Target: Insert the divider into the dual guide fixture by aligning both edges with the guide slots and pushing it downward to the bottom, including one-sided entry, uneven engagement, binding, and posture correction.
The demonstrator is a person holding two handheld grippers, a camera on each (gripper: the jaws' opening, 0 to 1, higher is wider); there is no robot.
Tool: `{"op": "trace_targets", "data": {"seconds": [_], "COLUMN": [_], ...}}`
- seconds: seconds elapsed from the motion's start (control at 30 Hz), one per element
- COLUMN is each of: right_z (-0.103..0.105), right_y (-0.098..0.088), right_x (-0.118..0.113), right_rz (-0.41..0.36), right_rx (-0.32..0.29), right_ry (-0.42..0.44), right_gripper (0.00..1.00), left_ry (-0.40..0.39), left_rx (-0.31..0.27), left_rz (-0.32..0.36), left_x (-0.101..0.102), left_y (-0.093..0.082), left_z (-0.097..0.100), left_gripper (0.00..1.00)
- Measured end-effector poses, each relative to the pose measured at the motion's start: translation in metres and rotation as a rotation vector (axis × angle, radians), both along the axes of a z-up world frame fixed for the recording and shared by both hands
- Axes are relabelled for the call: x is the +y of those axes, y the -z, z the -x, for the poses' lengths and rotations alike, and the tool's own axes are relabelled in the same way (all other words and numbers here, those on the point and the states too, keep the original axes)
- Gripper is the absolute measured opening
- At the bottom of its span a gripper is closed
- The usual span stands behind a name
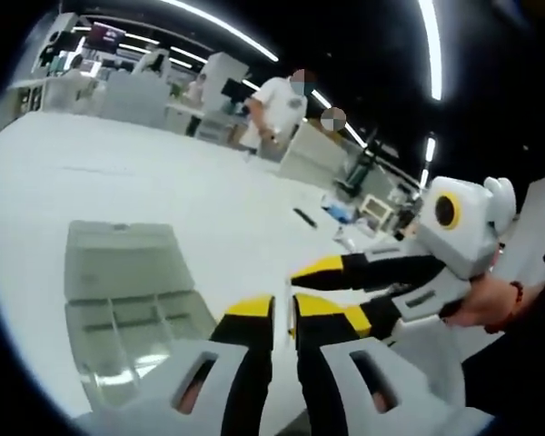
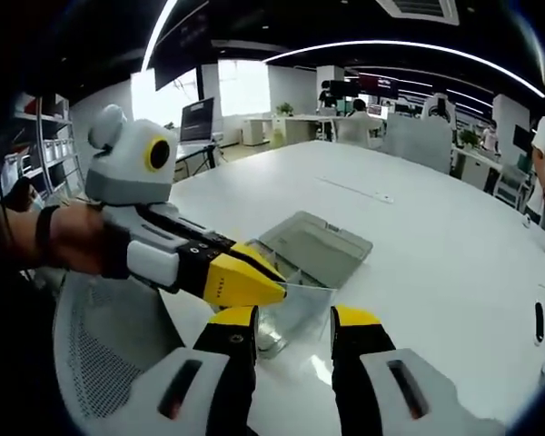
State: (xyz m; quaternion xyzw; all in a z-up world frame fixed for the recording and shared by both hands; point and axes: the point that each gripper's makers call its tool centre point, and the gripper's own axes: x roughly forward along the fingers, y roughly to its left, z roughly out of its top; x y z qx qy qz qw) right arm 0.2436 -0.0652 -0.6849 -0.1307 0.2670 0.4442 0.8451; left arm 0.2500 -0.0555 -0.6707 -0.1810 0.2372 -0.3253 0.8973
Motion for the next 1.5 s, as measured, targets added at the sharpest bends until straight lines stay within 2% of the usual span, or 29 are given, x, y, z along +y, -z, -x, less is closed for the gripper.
{"op": "trace_targets", "data": {"seconds": [0.23,0.53,0.7,0.8,0.83,0.93,1.03,1.17,1.33,1.5], "right_z": [0.003,0.004,0.003,0.001,0.002,0.0,-0.002,-0.002,0.002,0.008], "right_y": [0.001,0.001,-0.001,-0.002,0.0,-0.002,-0.005,-0.006,-0.008,-0.011], "right_x": [0.005,0.007,0.008,0.006,0.004,0.002,0.001,-0.001,0.0,0.008], "right_rz": [0.014,0.012,0.004,0.03,0.051,0.05,0.055,0.098,0.167,0.197], "right_rx": [-0.012,-0.011,-0.02,-0.049,-0.044,-0.042,-0.058,-0.082,-0.121,-0.144], "right_ry": [-0.023,-0.042,-0.067,-0.086,-0.098,-0.106,-0.125,-0.178,-0.315,-0.406], "right_gripper": [0.27,0.28,0.28,0.25,0.23,0.25,0.23,0.22,0.22,0.21], "left_ry": [-0.002,0.005,0.01,0.011,-0.001,0.005,0.017,0.018,0.03,0.075], "left_rx": [0.024,0.029,0.015,0.005,-0.004,-0.009,-0.02,-0.03,-0.033,-0.065], "left_rz": [0.01,0.013,0.006,-0.001,-0.004,-0.002,-0.032,-0.057,-0.106,-0.138], "left_x": [0.0,0.001,0.002,0.004,0.006,0.005,0.006,0.009,0.013,0.01], "left_y": [0.002,0.001,-0.001,-0.003,-0.004,-0.006,-0.004,-0.002,0.002,0.001], "left_z": [0.0,0.001,0.0,0.0,-0.001,-0.001,0.001,0.003,0.008,0.016], "left_gripper": [0.0,0.0,0.0,0.0,0.0,0.0,0.0,0.0,0.0,0.0]}}
